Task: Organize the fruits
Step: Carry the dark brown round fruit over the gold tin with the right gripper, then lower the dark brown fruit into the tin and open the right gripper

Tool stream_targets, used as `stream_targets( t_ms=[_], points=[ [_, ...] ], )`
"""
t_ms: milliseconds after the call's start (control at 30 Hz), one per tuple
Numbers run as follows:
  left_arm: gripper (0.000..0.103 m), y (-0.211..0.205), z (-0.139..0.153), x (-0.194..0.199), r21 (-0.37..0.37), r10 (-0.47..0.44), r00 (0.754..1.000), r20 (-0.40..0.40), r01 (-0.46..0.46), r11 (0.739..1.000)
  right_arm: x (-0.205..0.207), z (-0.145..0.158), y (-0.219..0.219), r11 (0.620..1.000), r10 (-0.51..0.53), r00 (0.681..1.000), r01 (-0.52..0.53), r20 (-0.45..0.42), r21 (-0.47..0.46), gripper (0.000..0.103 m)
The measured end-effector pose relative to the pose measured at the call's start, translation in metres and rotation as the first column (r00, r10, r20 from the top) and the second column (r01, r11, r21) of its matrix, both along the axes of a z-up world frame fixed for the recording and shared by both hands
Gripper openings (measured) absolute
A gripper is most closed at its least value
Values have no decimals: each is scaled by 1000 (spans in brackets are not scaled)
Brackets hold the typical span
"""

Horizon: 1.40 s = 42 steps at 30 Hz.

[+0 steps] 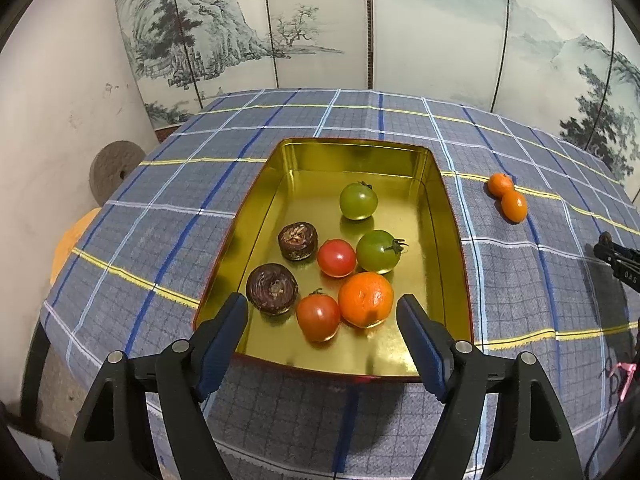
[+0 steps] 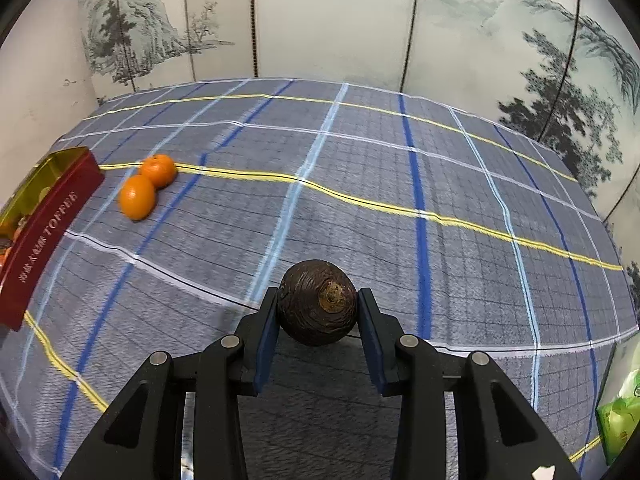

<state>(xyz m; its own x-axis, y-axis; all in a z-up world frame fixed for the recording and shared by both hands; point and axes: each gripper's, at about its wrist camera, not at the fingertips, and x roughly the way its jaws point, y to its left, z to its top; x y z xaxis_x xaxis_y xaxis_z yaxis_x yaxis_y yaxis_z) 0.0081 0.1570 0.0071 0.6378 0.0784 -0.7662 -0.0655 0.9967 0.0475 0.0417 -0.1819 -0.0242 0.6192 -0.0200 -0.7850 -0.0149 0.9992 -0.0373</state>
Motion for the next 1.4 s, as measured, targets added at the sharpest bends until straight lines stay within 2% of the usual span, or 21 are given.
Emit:
stream_targets(
  t_ms=[267,533,733,900,1167,1400],
  points=[
    [77,9,3,-6,-26,17,1000,13,-17,1000,-1,16,30,995,89,996,-90,18,39,35],
    [77,27,11,-15,-29,62,997,42,-61,998,-6,42,87,970,224,973,-228,56,83,35],
    [77,53,16,-22,-36,134,990,50,-133,991,-8,60,138,928,338,938,-346,79,135,35],
    [77,77,16,-28,-49,190,981,47,-187,981,-9,66,190,880,447,891,-454,81,139,35],
    [77,96,11,-34,-52,233,972,28,-232,971,-12,52,259,818,559,828,-559,42,131,35],
    [77,109,6,-37,-55,259,966,16,-258,965,-9,38,286,803,588,809,-585,11,113,35]
  ],
)
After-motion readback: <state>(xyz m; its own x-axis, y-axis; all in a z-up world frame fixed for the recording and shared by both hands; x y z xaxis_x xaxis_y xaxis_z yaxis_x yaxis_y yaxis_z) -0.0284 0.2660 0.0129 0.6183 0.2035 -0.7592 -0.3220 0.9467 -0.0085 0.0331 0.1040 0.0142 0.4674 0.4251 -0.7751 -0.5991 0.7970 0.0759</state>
